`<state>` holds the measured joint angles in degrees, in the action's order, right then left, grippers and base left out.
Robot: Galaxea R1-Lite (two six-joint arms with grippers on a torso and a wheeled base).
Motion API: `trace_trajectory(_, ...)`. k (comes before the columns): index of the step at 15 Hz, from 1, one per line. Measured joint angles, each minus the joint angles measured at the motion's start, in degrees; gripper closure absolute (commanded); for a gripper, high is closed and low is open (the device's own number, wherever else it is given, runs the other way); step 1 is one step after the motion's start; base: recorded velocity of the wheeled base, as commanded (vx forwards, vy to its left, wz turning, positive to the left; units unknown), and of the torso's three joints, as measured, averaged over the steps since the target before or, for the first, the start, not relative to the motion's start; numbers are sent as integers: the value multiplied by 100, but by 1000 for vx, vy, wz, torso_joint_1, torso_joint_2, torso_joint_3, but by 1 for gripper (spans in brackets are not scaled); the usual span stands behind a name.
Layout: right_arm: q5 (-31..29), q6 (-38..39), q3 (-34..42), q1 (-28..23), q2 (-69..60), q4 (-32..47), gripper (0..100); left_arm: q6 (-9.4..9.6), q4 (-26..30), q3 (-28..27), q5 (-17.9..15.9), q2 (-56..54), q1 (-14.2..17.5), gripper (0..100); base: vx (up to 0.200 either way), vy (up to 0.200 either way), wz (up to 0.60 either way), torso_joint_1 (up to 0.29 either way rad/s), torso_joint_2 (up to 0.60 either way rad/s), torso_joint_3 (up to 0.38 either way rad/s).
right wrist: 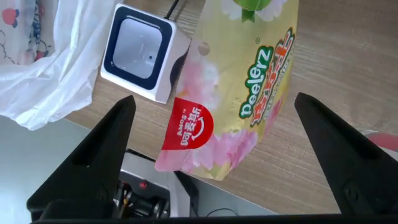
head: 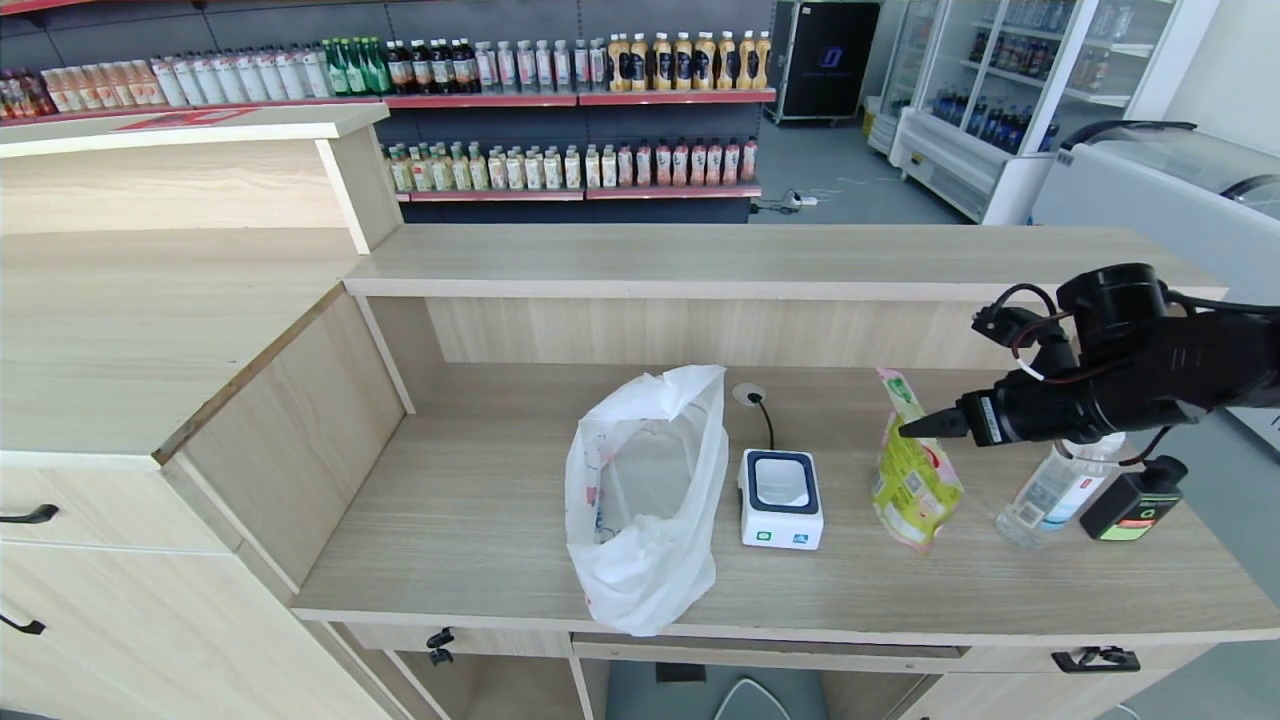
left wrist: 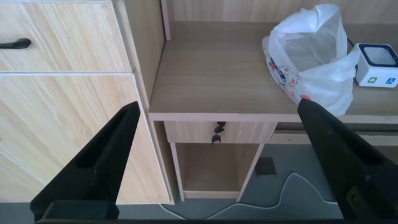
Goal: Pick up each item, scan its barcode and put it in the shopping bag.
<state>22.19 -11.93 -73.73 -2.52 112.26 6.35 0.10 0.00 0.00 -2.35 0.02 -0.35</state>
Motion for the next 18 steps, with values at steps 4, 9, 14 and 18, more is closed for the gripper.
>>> trace_trajectory(4, 222, 37, -68, 88, 389, -411, 0, 0, 0, 0, 0, 0, 0, 0, 0, 0, 0, 0, 0, 0)
trace_trajectory(9, 400, 66, -83, 234, 850, -933, 0, 0, 0, 0, 0, 0, 0, 0, 0, 0, 0, 0, 0, 0)
trace_trajectory(14, 332, -169, -9, 245, 1156, -1146, 0, 0, 0, 0, 0, 0, 0, 0, 0, 0, 0, 0, 0, 0)
trace_trajectory(18, 402, -440, 50, 13, 1274, -1143, 0, 0, 0, 0, 0, 0, 0, 0, 0, 0, 0, 0, 0, 0)
